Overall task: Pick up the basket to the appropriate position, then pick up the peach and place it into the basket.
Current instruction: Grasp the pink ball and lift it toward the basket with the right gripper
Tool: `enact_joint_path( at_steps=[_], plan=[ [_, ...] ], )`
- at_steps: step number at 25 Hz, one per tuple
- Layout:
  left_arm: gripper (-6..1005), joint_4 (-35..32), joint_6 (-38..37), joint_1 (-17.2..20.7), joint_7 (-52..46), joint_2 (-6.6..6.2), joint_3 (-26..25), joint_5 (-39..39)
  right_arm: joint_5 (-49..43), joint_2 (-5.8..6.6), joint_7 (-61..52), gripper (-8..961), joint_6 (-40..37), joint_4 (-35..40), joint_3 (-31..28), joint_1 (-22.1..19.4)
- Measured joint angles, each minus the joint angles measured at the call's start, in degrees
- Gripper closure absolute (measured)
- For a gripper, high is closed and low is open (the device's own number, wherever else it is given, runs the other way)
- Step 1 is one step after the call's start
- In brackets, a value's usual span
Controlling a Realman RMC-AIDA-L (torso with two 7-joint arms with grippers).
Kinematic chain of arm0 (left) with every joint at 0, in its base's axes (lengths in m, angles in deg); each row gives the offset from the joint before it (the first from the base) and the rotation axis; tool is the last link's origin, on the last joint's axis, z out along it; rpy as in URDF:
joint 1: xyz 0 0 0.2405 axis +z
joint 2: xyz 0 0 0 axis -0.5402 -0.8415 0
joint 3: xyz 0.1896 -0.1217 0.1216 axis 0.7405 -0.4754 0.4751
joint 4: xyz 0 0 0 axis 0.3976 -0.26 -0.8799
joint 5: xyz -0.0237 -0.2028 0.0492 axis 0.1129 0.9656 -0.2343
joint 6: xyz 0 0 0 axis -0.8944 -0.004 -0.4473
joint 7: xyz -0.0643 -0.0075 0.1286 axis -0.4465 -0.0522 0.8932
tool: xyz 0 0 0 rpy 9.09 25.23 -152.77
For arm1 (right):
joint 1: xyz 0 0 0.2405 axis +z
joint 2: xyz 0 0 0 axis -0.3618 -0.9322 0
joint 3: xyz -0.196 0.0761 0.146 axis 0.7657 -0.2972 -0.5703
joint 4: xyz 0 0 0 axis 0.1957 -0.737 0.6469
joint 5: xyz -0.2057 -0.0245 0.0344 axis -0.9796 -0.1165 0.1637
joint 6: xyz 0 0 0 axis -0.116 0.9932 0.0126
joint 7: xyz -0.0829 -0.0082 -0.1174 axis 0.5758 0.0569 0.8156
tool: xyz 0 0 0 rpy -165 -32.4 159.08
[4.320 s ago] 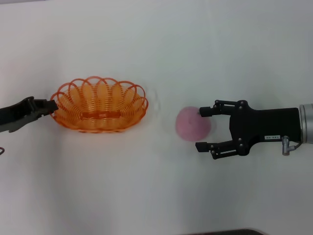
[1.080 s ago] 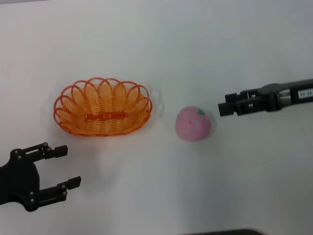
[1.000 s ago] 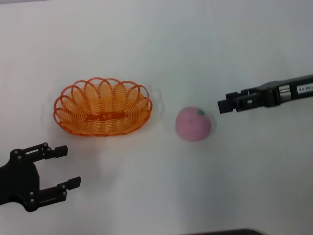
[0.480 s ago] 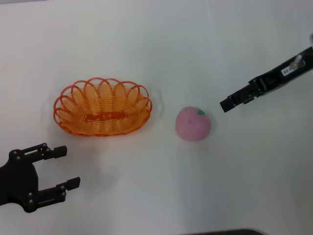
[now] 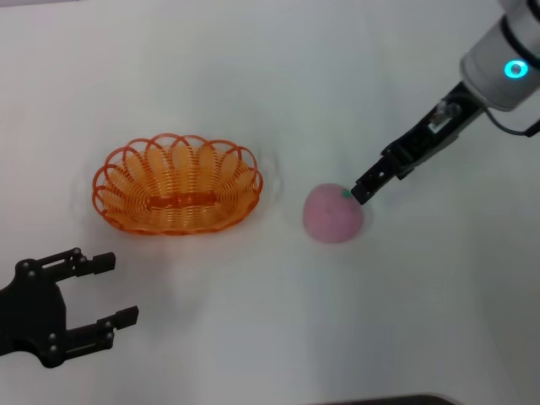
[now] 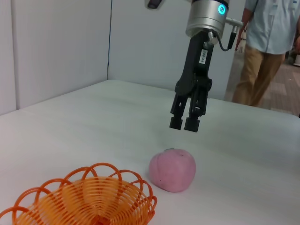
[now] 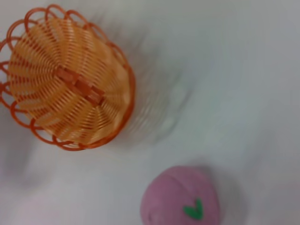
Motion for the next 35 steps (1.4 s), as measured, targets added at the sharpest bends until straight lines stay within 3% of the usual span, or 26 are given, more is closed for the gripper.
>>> enact_joint_path(
  at_steps=[9,20,35],
  plan=[
    [283,0.0,-0.8,0.1,-0.6,0.03,0.0,-0.1,0.2,-0.58,-3.6,69,3.4,0.5,10.1,1.7],
    [284,0.0,-1.0,0.1,-0.8,0.02,0.0,-0.8,3.6,-0.87,-3.7,70,4.1,1.0,17.1,2.1],
    [284,0.0,-1.0,-0.1,-0.8,0.02,-0.1,-1.2,2.9,-1.01,-4.5,54,5.4,1.3,19.7,2.5]
  ],
)
